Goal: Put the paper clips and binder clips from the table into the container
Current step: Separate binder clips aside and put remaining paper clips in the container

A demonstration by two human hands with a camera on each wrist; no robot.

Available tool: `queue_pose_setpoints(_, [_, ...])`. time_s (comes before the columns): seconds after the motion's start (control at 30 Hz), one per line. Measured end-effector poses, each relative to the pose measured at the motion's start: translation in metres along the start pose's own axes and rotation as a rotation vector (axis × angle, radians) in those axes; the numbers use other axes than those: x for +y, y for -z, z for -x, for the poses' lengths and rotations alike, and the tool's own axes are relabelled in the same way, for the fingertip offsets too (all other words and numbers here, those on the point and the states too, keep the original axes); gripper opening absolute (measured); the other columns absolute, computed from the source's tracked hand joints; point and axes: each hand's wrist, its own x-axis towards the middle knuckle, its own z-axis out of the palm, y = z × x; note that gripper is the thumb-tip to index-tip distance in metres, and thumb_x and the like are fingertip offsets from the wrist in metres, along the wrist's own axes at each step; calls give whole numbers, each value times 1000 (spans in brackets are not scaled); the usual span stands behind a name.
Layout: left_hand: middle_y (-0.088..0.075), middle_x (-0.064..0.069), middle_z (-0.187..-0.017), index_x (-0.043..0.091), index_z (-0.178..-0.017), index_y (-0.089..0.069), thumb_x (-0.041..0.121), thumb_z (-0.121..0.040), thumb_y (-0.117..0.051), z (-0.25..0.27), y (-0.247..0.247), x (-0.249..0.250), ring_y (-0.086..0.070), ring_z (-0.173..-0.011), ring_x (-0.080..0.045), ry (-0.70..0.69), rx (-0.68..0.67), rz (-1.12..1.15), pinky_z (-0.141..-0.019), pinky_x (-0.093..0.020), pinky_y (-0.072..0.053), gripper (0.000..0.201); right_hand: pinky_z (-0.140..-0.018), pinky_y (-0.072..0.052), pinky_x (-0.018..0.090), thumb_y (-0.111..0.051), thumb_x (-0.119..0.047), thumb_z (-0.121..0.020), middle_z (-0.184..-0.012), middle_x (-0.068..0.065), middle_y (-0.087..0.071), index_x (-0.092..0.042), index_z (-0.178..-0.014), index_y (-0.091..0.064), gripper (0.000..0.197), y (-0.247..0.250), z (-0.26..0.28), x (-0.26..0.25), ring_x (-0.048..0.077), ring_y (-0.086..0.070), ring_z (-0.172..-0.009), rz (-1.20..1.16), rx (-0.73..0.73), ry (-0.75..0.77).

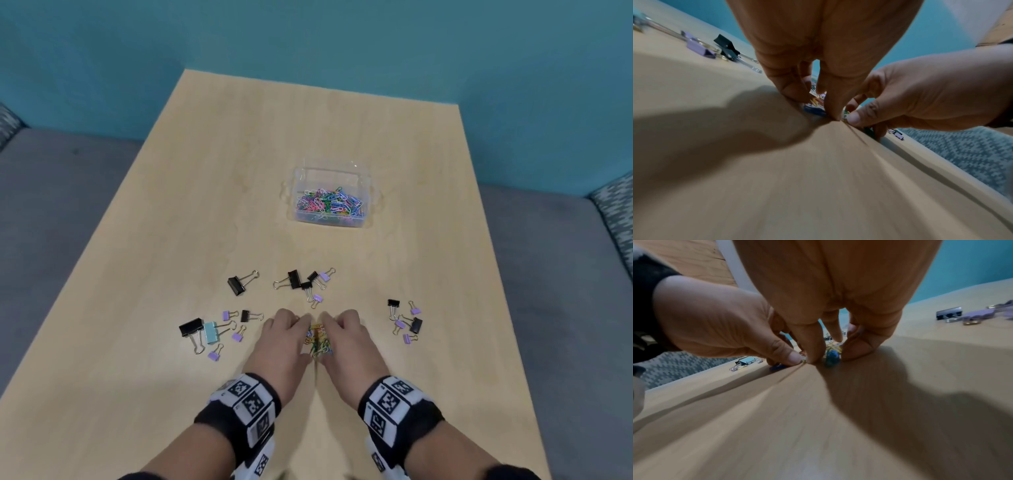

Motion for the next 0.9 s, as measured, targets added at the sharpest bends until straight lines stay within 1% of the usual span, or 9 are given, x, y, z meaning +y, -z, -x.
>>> queue_pose_setpoints(0.1, [-36, 6, -98, 25, -118, -54, 14, -82, -59, -12, -3, 2, -40, -90, -16, -11, 43, -10, -77, -26, -42, 38, -74, -47, 30, -54, -5, -83, -105, -1, -35, -22, -111, -49, 34, 0, -11, -2, 21, -45, -89, 13, 29, 21])
queue_pose_setpoints(0.17, [-36, 5, -93, 22, -107, -60, 14, -83, -56, -17, -5, 2, -42, -85, -16, -5, 69, -2, -69, -25, -37, 26, -69, -46, 30, -51, -3, -83, -103, 0, -37, -19, -104, -52, 27, 0, -15, 0, 21, -46, -86, 20, 44, 28])
queue_pose_setpoints(0.3, [-44, 1, -95, 19, -97, -62, 12, -86, -50, -22, -7, 0, -47, -80, -18, 5, 67, -31, -63, -26, -35, 18, -59, -37, 30, -50, 2, -82, -100, 4, -42, -14, -93, -52, 19, -1, -17, 4, 22, -43, -76, 72, 66, 72])
queue_pose_setpoints(0.4, [-43, 1, -90, 18, -86, -56, 6, -84, -53, -22, -6, 0, -41, -69, -18, 14, 64, -65, -58, -27, -32, 13, -57, -33, 31, -50, 4, -80, -95, 6, -44, -12, -90, -53, 19, 0, -18, 5, 22, -38, -71, 89, 74, 98])
queue_pose_setpoints(0.6, [-38, 4, -84, 16, -83, -55, 7, -84, -58, -23, -3, 0, -38, -62, -17, 2, 32, -97, -55, -28, -30, 9, -53, -29, 31, -54, 5, -75, -88, 2, -41, -13, -85, -51, 21, 9, -20, 12, 20, -33, -64, 109, 24, 150])
queue_pose_setpoints(0.7, [-43, 3, -84, 14, -82, -56, 14, -90, -55, -23, 0, 0, -49, -61, -19, 29, 6, -66, -55, -33, -40, 9, -51, -27, 28, -55, 1, -82, -85, -3, -36, -16, -79, -45, 20, 13, -22, 18, 18, -33, -63, 76, -2, 138])
queue_pose_setpoints(0.77, [-47, 3, -88, 13, -86, -59, 18, -93, -52, -24, 5, 1, -54, -67, -18, 51, -27, -18, -62, -31, -45, 11, -58, -36, 31, -51, -8, -90, -87, -1, -43, -13, -83, -50, 8, 19, -24, 20, 19, -41, -68, 10, -45, 91])
queue_pose_setpoints(0.83, [-50, 4, -89, 16, -87, -62, 21, -93, -51, -25, 14, 1, -54, -74, -16, 90, -59, 58, -66, -26, -43, 13, -69, -44, 34, -50, -16, -93, -91, 0, -50, -14, -87, -57, 9, 28, -26, 23, 21, -50, -77, -58, -91, 60])
queue_pose_setpoints(0.9, [-53, 6, -86, 22, -84, -63, 23, -90, -56, -26, 24, 1, -55, -75, -12, 123, -85, 121, -68, -25, -44, 10, -69, -49, 34, -53, -18, -92, -89, -2, -53, -17, -85, -59, 9, 38, -28, 24, 21, -56, -76, -149, -145, 16])
